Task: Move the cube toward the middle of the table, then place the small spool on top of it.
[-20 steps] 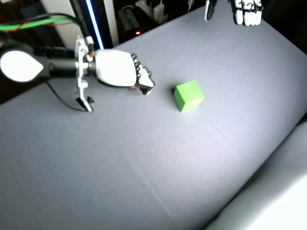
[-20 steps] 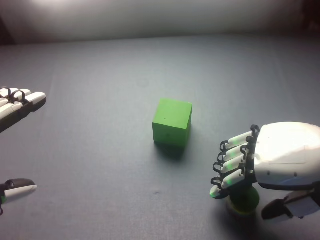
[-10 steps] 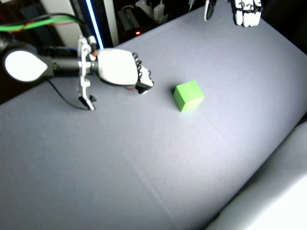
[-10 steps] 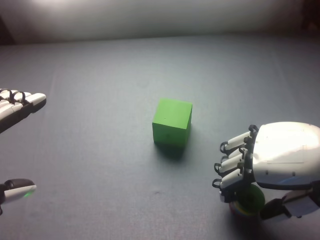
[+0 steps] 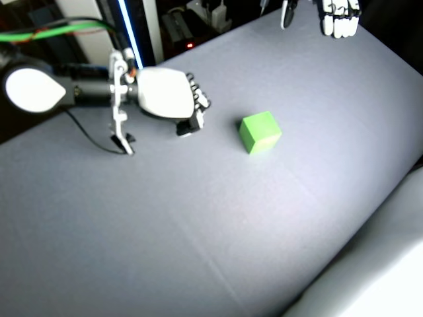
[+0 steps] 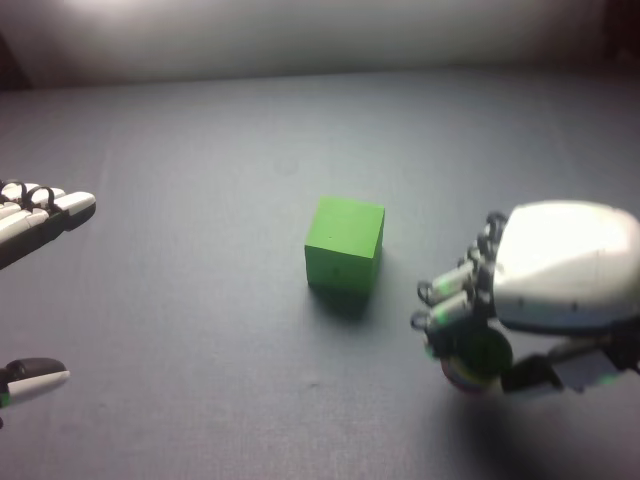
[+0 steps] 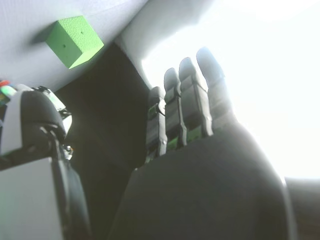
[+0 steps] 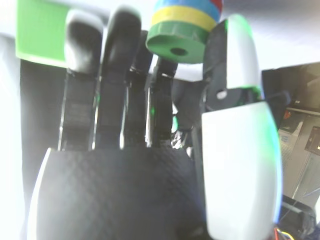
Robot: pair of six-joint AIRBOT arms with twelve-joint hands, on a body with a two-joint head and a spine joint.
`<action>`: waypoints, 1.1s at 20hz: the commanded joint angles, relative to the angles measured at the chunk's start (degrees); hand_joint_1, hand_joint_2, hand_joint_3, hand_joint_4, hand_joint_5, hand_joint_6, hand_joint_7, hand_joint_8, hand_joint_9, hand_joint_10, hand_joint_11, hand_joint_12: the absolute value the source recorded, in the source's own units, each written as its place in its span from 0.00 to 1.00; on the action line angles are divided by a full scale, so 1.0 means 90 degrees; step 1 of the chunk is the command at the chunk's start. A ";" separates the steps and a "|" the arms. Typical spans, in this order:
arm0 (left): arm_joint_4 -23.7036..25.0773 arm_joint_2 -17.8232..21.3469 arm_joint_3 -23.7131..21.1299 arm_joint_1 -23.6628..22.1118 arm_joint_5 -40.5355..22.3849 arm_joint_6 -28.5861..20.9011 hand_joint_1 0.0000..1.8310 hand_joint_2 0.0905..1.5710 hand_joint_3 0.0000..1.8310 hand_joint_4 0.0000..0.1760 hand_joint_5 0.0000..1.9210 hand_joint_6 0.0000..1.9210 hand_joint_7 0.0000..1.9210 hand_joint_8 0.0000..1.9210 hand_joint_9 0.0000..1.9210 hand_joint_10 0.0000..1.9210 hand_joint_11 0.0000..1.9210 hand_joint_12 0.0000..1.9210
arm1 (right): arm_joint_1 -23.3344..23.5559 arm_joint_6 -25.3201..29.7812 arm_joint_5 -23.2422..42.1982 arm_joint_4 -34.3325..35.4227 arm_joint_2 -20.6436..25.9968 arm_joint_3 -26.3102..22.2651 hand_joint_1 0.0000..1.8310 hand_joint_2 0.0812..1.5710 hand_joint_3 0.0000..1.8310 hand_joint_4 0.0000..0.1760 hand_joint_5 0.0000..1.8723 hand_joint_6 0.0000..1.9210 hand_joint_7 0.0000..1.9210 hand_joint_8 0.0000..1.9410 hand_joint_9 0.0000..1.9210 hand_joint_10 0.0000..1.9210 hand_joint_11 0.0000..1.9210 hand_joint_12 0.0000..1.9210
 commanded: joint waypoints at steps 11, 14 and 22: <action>0.0000 -0.0102 0.0089 -0.0024 -0.0774 -0.0114 0.45 0.61 0.00 0.51 0.11 0.00 0.12 0.00 0.14 0.00 0.00 0.34 | 0.1079 -0.1079 0.0760 0.1618 -0.0394 0.0623 0.71 0.65 0.00 0.00 0.62 0.22 0.58 0.52 0.58 0.46 0.51 0.66; 0.0008 -0.0119 0.0122 -0.0025 -0.0732 -0.0148 0.43 0.61 0.00 0.58 0.10 0.00 0.13 0.00 0.15 0.00 0.00 0.38 | 0.1271 -0.1079 0.0753 0.1754 -0.0663 0.0904 0.68 0.67 0.00 0.06 0.57 0.44 0.56 0.45 0.53 0.29 0.39 0.60; 0.0047 -0.0145 0.0180 -0.0048 -0.0682 -0.0179 0.44 0.61 0.00 0.46 0.10 0.00 0.13 0.00 0.15 0.00 0.00 0.37 | 0.1581 -0.1080 0.0551 0.1755 -0.1396 0.1405 0.70 0.62 0.00 0.00 0.60 0.36 0.73 0.16 0.69 0.22 0.51 0.59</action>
